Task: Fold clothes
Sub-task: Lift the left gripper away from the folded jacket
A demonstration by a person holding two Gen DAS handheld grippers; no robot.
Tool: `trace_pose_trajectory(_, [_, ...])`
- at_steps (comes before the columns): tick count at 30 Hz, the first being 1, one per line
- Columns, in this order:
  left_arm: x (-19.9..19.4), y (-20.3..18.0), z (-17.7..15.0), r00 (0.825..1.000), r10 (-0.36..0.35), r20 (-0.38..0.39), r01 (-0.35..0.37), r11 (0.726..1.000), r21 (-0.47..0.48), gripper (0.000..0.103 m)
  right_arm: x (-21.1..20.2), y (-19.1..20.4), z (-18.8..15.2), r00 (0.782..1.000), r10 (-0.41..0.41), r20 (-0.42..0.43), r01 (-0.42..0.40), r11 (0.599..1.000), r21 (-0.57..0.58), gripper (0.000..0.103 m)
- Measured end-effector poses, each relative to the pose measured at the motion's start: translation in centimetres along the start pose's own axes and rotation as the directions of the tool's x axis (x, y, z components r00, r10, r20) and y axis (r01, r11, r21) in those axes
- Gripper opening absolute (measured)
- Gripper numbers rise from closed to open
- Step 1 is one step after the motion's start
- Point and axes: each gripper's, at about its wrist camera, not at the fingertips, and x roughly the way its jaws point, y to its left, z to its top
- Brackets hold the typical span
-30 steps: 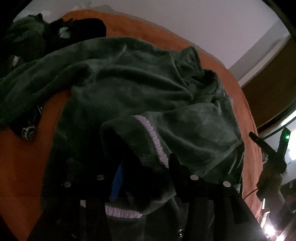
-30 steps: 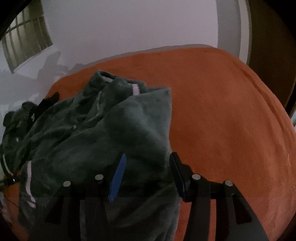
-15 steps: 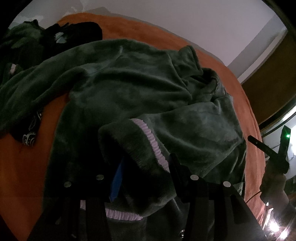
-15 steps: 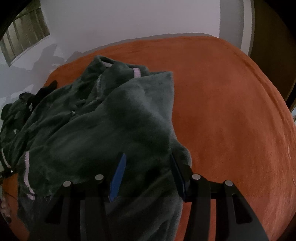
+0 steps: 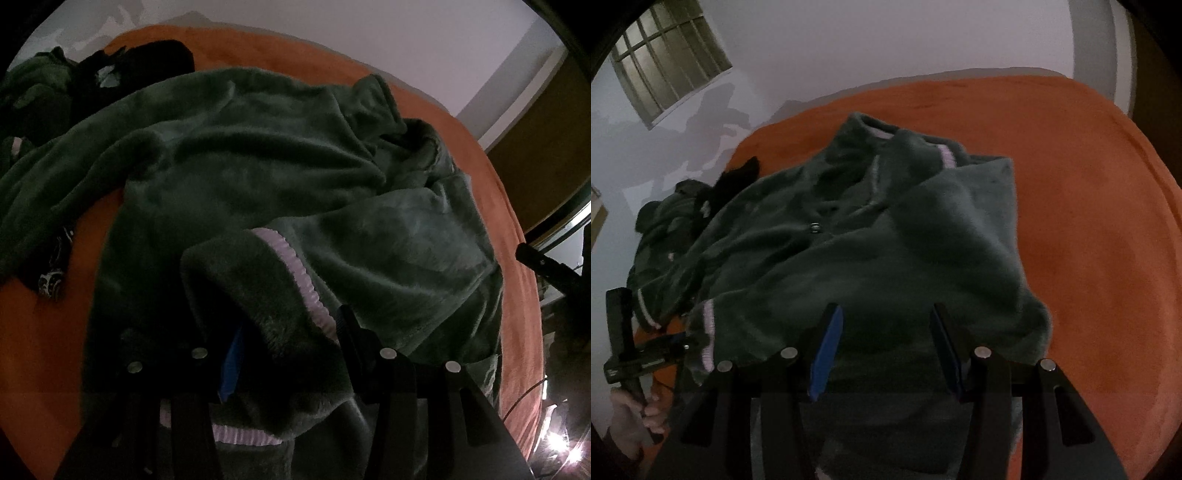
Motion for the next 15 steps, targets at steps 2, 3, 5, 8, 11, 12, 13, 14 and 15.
trace_pose_trajectory(2, [-0.4,-0.2,0.1,1.0,0.006,0.012,-0.006,1.0,0.01,0.049,0.0,0.5,0.1,1.0,-0.001,0.0,0.001,1.0,-0.019,0.048])
trace_pose_trajectory(3, [-0.7,-0.3,0.2,1.0,0.007,0.019,-0.007,1.0,0.015,0.049,0.1,0.7,0.1,1.0,-0.002,0.001,0.002,1.0,-0.028,0.048])
trace_pose_trajectory(5, [-1.3,-0.5,0.5,0.999,0.005,0.034,-0.006,1.0,0.02,0.049,0.1,1.2,0.2,1.0,-0.003,0.001,0.003,0.999,-0.046,0.048])
trace_pose_trajectory(8, [-1.8,-0.4,0.8,0.999,0.002,0.045,-0.003,1.0,0.017,0.049,0.1,1.9,0.3,1.0,-0.004,0.002,0.004,0.997,-0.074,0.048])
trace_pose_trajectory(11, [-2.1,0.1,1.1,0.999,0.008,0.053,-0.009,1.0,0.016,0.049,0.6,2.7,0.8,1.0,0.014,-0.002,-0.014,0.997,-0.081,0.048])
trace_pose_trajectory(12, [-2.1,0.3,1.2,0.998,0.015,0.054,-0.015,1.0,0.017,0.049,0.7,3.3,0.9,0.999,0.032,-0.001,-0.032,0.996,-0.083,0.048])
trace_pose_trajectory(13, [-2.1,0.6,1.4,0.998,0.023,0.056,-0.024,1.0,0.016,0.049,0.8,3.8,1.1,0.999,0.05,-0.001,-0.05,0.995,-0.086,0.048])
trace_pose_trajectory(14, [-2.2,1.3,1.8,0.997,0.038,0.064,-0.038,0.999,0.008,0.049,1.0,4.3,1.2,0.998,0.068,-0.001,-0.068,0.994,-0.088,0.048])
trace_pose_trajectory(15, [-2.4,2.0,2.3,0.996,0.05,0.074,-0.05,0.999,-0.004,0.049,1.1,4.9,1.3,0.996,0.086,-0.001,-0.086,0.992,-0.09,0.048])
